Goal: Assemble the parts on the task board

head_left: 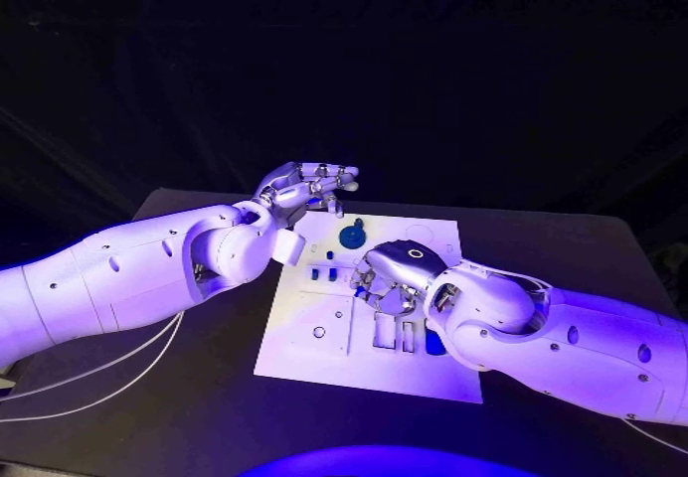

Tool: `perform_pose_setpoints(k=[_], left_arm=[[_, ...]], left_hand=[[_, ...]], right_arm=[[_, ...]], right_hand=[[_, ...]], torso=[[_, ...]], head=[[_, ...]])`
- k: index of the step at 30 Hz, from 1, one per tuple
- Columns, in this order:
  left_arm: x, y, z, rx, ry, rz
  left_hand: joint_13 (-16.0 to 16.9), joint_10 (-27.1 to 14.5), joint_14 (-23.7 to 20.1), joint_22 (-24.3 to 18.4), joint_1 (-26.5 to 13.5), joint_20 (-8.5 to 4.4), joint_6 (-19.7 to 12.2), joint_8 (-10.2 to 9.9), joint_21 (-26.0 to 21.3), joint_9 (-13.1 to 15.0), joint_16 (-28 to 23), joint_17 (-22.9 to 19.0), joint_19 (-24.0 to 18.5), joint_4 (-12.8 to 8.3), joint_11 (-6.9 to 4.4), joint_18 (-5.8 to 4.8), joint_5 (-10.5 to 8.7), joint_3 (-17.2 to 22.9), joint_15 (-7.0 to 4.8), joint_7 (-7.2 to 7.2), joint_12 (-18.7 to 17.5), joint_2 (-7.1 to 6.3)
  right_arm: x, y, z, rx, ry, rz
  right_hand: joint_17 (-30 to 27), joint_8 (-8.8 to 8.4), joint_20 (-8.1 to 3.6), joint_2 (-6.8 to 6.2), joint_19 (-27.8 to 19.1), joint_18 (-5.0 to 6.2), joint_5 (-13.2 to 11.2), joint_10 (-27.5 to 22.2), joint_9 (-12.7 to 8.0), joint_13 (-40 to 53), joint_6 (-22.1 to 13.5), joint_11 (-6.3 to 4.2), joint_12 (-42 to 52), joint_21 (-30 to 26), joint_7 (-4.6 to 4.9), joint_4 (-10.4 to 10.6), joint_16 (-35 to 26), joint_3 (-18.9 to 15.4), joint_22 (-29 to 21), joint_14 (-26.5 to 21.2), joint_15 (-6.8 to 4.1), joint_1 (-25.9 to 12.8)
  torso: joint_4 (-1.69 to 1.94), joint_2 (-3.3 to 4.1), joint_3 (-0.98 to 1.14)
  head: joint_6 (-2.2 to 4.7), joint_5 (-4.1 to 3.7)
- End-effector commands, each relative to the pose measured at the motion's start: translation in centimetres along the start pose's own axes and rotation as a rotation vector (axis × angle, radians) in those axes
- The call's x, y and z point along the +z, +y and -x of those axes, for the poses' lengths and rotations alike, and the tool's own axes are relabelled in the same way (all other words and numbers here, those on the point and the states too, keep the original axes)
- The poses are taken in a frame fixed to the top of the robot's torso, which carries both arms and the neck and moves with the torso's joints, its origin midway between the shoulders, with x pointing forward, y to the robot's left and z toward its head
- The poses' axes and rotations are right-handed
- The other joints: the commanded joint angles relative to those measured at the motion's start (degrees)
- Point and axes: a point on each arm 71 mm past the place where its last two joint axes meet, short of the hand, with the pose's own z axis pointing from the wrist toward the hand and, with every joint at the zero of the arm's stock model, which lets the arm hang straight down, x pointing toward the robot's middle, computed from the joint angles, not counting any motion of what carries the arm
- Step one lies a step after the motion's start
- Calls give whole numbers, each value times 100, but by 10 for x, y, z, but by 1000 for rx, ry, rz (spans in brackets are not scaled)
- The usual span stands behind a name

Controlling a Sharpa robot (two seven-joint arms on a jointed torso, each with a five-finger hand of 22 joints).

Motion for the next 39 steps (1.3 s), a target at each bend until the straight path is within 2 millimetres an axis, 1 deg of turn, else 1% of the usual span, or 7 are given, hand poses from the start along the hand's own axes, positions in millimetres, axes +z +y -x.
perform_pose_setpoints(k=[1, 3, 6, 13, 19, 29, 39], left_arm=[[2, -1, -3, -18, 19, -4], [3, -1, -4, -19, 20, -2], [3, -1, -4, -18, 19, 5], [3, -1, -3, -12, 5, 9], [3, -1, -2, -12, 5, 21], [3, -1, -3, -13, 10, 28], [3, -1, -5, -15, 17, 33]], left_hand=[[10, -39, -49, -8, -67, 23, -36, 14, -36, -1, 25, -10, 10, -11, -15, 36, 12, -32, -8, -13, 13, -7], [12, -37, -49, -13, -65, 23, -32, 19, -41, 0, 25, -13, 12, -13, -18, 36, 14, -35, -10, -16, 22, -4], [14, -38, -51, -18, -54, 21, -28, 25, -49, 2, 24, -17, 15, -20, -23, 37, 16, -36, -13, -21, 33, 1], [20, -66, -59, -53, -130, 25, -43, 40, -95, 2, 19, -40, 32, 22, -16, 34, -9, -136, -6, -17, 79, -32], [22, -79, -62, -71, -83, 21, -48, 50, -118, 3, 19, -51, 43, -6, -24, 37, -1, -148, -13, -24, 104, -20], [23, -81, -62, -73, -77, 21, -48, 52, -120, 3, 19, -53, 46, -9, -24, 37, 0, -150, -14, -24, 107, -19], [23, -83, -62, -75, -73, 20, -49, 53, -123, 3, 19, -54, 47, -12, -24, 37, 0, -152, -14, -24, 111, -19]], right_arm=[[3, 3, -8, -15, 10, 13], [5, 7, -16, -9, 22, 15], [7, 10, -22, 0, 29, 12], [10, 15, -31, 4, 42, 11], [12, 16, -35, -7, 44, 16], [16, 17, -37, -17, 35, 21], [19, 19, -44, -16, 54, 21]], right_hand=[[-7, 12, 45, 20, 298, -94, 49, 94, 6, 11, 37, -46, -23, 26, 4, -15, 35, 26, 791, 236, -49, -51], [-6, 11, 46, 19, 298, -94, 55, 95, 7, 12, 37, -46, -24, 27, 4, -17, 36, 26, 793, 236, -49, -54], [-2, 10, 48, 9, 300, -96, 66, 99, 9, 15, 38, -45, -28, 36, 5, -17, 41, 18, 804, 236, -47, -77], [3, 9, 50, 3, 303, -98, 78, 103, 12, 18, 39, -45, -32, 47, 4, -16, 47, 10, 818, 237, -47, -100], [6, 10, 50, 2, 308, -101, 81, 105, 13, 19, 40, -45, -33, 56, 3, -16, 50, 8, 829, 237, -47, -105], [-7, 10, 52, -1, 305, -100, 92, 109, 15, 22, 42, -47, -36, 54, 1, -16, 44, 2, 827, 235, -47, -121], [-10, 11, 52, -1, 319, -107, 101, 114, 18, 25, 46, -49, -37, 82, -1, -15, 44, -3, 861, 235, -48, -133]], torso=[[-3, 0, -2], [-2, -3, 7], [-2, 3, 2], [-8, 1, 7], [-8, -4, 0], [-11, 0, -1], [-9, -2, -1]], head=[[-3, 106], [-24, 155], [-48, 205], [-65, 290], [-97, 315], [-89, 339], [-118, 358]])
